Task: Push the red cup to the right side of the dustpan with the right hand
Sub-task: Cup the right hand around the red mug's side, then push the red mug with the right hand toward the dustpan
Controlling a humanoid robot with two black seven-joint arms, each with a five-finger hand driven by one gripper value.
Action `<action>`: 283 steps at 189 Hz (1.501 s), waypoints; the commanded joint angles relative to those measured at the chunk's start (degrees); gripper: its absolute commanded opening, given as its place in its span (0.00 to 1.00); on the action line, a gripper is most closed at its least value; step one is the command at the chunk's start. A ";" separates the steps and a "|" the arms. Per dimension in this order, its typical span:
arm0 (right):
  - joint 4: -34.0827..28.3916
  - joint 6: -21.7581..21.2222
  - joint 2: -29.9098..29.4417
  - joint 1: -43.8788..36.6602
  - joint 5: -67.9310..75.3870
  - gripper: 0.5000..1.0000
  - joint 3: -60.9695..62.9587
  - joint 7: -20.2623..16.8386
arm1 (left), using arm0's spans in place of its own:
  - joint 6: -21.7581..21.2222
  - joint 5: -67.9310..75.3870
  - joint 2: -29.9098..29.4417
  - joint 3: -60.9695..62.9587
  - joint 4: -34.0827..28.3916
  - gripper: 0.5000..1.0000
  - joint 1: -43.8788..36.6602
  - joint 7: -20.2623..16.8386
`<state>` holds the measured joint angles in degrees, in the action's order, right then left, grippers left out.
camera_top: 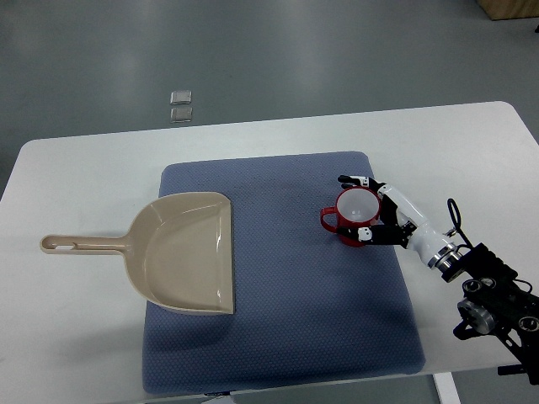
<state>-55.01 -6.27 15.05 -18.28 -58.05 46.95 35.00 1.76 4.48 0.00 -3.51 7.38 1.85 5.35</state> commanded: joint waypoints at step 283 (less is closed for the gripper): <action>0.60 -0.67 -7.32 1.32 7.95 0.86 0.07 -1.07 | 0.00 0.00 0.00 0.00 0.00 1.00 0.00 0.01</action>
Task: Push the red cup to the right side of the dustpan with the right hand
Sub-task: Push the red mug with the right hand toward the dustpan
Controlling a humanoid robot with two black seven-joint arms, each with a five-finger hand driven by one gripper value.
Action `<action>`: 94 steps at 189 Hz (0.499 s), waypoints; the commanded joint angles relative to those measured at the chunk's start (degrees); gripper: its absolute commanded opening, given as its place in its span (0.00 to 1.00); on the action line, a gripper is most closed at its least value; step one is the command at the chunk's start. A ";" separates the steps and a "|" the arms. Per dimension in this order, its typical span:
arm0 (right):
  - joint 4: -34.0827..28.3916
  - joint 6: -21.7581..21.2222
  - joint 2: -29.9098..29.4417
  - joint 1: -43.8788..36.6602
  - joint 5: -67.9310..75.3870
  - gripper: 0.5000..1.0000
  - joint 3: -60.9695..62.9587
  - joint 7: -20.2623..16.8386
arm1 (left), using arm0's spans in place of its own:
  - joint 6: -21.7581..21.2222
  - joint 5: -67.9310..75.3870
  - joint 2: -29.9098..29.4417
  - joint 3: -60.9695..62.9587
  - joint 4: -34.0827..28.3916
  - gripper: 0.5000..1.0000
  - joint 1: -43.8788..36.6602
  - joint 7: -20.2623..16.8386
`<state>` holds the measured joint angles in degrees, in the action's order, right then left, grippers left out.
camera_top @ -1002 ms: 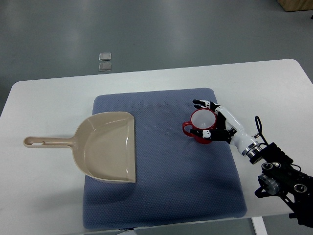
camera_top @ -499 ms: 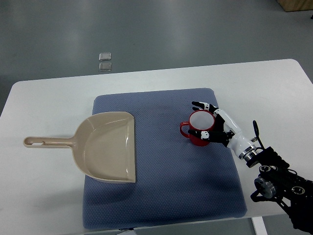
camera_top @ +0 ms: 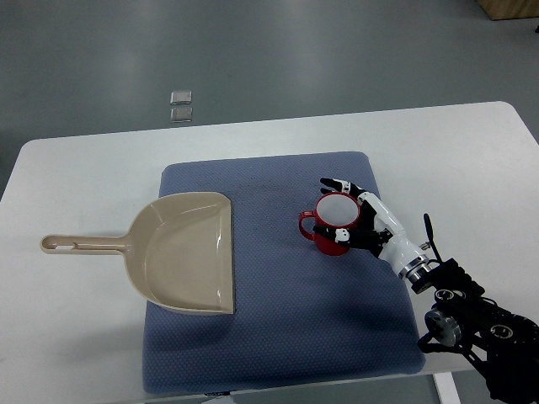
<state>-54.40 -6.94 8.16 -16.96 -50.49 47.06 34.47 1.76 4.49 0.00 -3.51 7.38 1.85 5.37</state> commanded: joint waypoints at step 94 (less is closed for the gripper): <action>0.00 0.09 -4.91 0.79 0.83 0.86 -0.03 -0.89 | 0.00 0.00 0.00 0.00 0.00 1.00 0.00 -0.01</action>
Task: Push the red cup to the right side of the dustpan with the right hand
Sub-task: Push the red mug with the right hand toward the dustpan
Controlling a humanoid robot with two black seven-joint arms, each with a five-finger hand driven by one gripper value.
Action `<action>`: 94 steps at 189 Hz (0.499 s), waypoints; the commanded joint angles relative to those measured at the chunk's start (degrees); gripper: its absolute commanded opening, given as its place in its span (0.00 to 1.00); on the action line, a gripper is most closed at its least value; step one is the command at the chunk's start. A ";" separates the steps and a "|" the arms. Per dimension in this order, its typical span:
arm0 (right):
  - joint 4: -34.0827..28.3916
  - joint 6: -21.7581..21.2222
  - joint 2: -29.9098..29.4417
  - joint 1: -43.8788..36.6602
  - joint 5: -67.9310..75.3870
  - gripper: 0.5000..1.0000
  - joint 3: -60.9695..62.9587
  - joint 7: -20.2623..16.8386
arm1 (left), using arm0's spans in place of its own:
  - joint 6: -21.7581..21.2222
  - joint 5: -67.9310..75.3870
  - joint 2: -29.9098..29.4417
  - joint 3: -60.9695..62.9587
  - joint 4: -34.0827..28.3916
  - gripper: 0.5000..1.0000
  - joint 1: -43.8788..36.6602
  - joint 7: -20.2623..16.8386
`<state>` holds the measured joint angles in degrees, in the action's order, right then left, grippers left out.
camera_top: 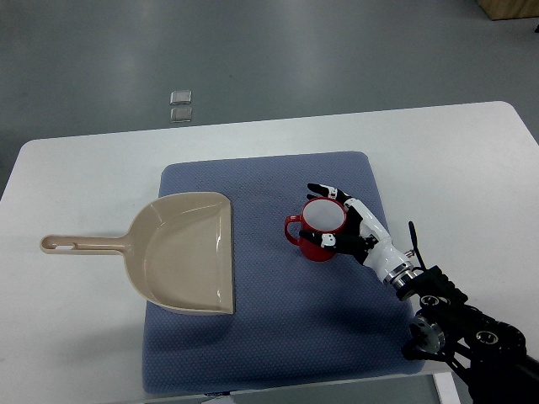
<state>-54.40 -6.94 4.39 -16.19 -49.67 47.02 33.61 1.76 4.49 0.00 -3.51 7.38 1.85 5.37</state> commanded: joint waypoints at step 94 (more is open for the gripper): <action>0.00 -1.50 -4.13 -0.25 -0.17 0.86 0.00 0.06 | 0.00 0.00 0.00 0.00 0.00 1.00 0.00 -0.01</action>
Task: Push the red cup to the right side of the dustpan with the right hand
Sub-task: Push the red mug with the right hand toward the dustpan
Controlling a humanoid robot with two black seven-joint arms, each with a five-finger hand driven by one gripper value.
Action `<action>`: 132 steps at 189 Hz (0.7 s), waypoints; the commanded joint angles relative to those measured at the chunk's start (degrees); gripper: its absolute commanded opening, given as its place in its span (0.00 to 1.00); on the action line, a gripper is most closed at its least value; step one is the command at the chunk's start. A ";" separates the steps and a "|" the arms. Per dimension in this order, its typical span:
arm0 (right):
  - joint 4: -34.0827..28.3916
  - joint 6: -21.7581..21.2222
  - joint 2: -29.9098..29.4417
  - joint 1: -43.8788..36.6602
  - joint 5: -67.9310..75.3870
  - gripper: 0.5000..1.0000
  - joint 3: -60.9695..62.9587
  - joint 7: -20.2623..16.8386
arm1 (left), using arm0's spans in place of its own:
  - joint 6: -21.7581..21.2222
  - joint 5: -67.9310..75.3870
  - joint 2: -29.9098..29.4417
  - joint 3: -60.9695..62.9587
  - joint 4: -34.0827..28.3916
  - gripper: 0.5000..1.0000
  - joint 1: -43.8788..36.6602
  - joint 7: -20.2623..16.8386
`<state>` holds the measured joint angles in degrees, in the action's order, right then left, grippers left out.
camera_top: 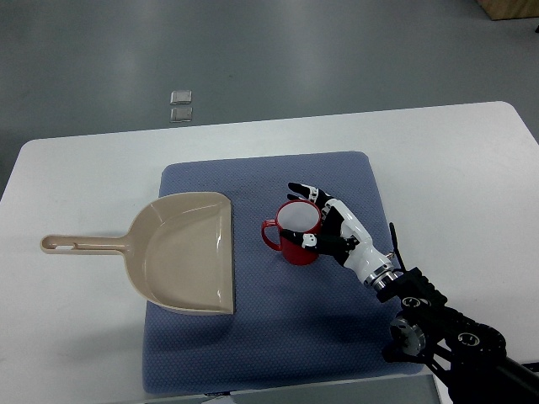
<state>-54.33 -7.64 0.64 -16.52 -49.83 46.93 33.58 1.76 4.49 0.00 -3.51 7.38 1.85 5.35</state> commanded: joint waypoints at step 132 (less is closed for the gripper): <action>-0.07 -0.79 -0.64 0.26 -0.18 0.86 -0.96 0.17 | 0.00 0.00 0.00 0.00 0.00 1.00 0.00 0.01</action>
<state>-54.41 -8.47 0.00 -16.21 -50.14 45.98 33.75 1.76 4.49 0.00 -3.51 7.38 1.85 5.35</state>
